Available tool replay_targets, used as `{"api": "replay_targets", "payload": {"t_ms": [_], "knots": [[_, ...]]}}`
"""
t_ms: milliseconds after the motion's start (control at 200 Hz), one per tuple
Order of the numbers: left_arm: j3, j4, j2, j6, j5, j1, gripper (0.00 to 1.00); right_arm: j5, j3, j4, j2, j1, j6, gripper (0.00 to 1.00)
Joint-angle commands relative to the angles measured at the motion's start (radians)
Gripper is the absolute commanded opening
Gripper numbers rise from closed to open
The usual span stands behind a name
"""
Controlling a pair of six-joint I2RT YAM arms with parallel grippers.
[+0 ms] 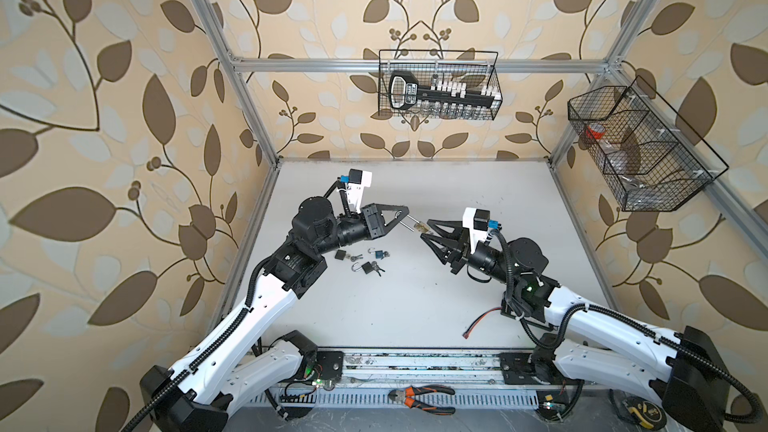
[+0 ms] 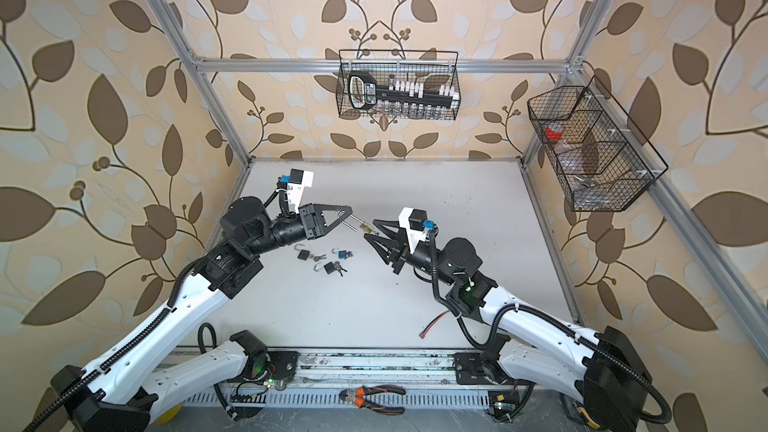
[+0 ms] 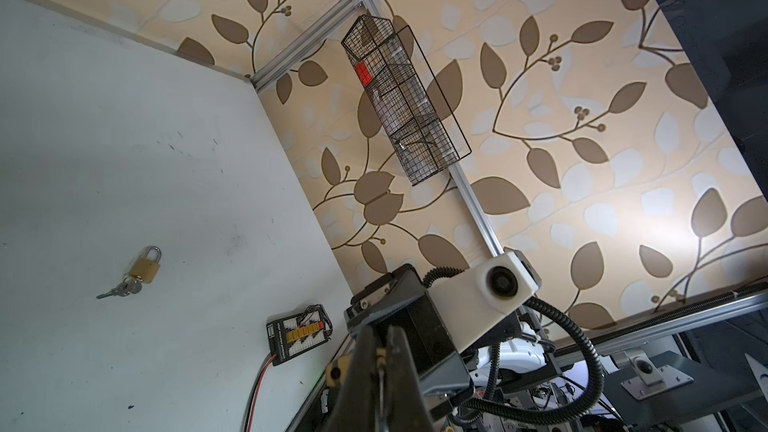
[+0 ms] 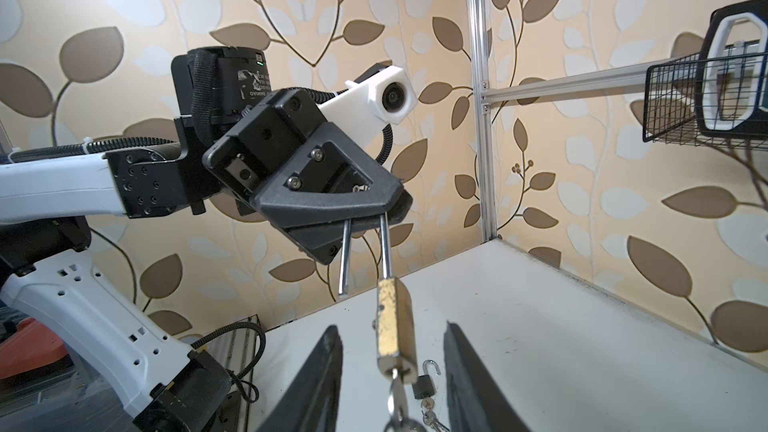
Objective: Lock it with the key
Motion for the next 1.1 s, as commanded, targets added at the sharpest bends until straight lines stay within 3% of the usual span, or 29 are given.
{"api": "replay_targets", "payload": {"t_ms": [0, 575, 740, 935, 1095], "knots": [[-0.002, 0.082, -0.019, -0.01, 0.041, -0.006, 0.0, -0.021, 0.037, 0.02, 0.021, 0.005, 0.016, 0.35], [-0.013, 0.074, -0.012, -0.003, 0.052, -0.006, 0.0, -0.041, 0.045, 0.041, 0.032, 0.005, 0.067, 0.15], [-0.005, 0.049, -0.016, 0.027, 0.052, -0.006, 0.0, -0.042, 0.048, 0.037, 0.023, 0.006, 0.101, 0.0], [0.014, 0.018, -0.019, 0.088, 0.049, -0.006, 0.0, -0.081, 0.103, -0.051, 0.018, 0.003, 0.128, 0.0], [0.074, -0.048, -0.01, 0.165, 0.052, -0.006, 0.0, -0.219, 0.19, -0.136, 0.032, -0.033, 0.174, 0.0]]}}
